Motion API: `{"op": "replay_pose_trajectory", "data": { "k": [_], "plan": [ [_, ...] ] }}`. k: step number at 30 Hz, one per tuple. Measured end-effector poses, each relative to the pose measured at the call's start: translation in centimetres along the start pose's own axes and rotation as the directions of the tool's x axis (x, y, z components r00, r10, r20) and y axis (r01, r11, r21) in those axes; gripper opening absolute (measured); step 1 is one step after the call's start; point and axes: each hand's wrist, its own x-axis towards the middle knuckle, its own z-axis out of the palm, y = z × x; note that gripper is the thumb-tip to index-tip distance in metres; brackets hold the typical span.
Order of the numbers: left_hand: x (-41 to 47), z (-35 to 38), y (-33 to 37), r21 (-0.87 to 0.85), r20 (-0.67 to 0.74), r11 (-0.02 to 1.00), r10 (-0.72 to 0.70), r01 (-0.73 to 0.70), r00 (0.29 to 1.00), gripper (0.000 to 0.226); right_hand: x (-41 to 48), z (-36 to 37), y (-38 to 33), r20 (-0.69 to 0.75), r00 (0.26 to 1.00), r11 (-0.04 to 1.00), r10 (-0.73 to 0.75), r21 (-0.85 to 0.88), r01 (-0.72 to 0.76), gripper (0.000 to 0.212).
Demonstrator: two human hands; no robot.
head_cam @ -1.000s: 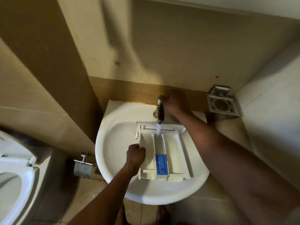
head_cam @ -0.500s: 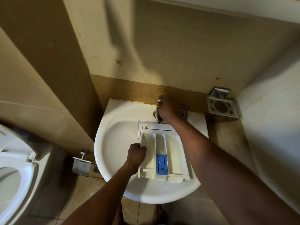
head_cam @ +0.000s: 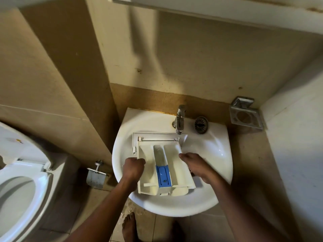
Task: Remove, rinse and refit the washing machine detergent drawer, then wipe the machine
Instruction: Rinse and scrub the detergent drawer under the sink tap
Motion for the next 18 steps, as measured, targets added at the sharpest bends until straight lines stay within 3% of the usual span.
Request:
{"op": "replay_pose_trajectory", "data": {
  "k": [2, 5, 10, 14, 18],
  "plan": [
    [-0.4, -0.6, 0.4, 0.000, 0.003, 1.000, -0.005, 0.005, 1.000, 0.014, -0.7, 0.9, 0.1, 0.135, 0.991, 0.999, 0.017, 0.039, -0.023, 0.036],
    [-1.1, -1.6, 1.6, 0.006, -0.003, 1.000, -0.010, 0.010, 1.000, 0.009, -1.3, 1.5, -0.9, 0.142, 0.990, 1.000, 0.018, 0.013, -0.020, 0.030],
    [-1.6, -3.7, 3.9, 0.055, 0.067, 0.997, -0.050, 0.046, 0.997, 0.026, -3.2, 1.3, -2.9, 0.111, 0.994, 0.999, 0.022, -0.031, -0.019, 0.008],
    [-1.8, -4.4, 5.7, 0.180, 0.126, 0.984, -0.024, 0.001, 0.992, 0.020, -4.4, 0.9, -3.1, 0.062, 0.998, 1.000, -0.025, 0.003, 0.025, 0.022],
    [-2.6, -4.2, 7.7, 0.184, 0.166, 0.983, -0.044, 0.013, 0.985, 0.038, -6.1, -0.6, -3.7, 0.030, 0.999, 0.998, -0.044, 0.035, 0.043, 0.031]
  ]
}}
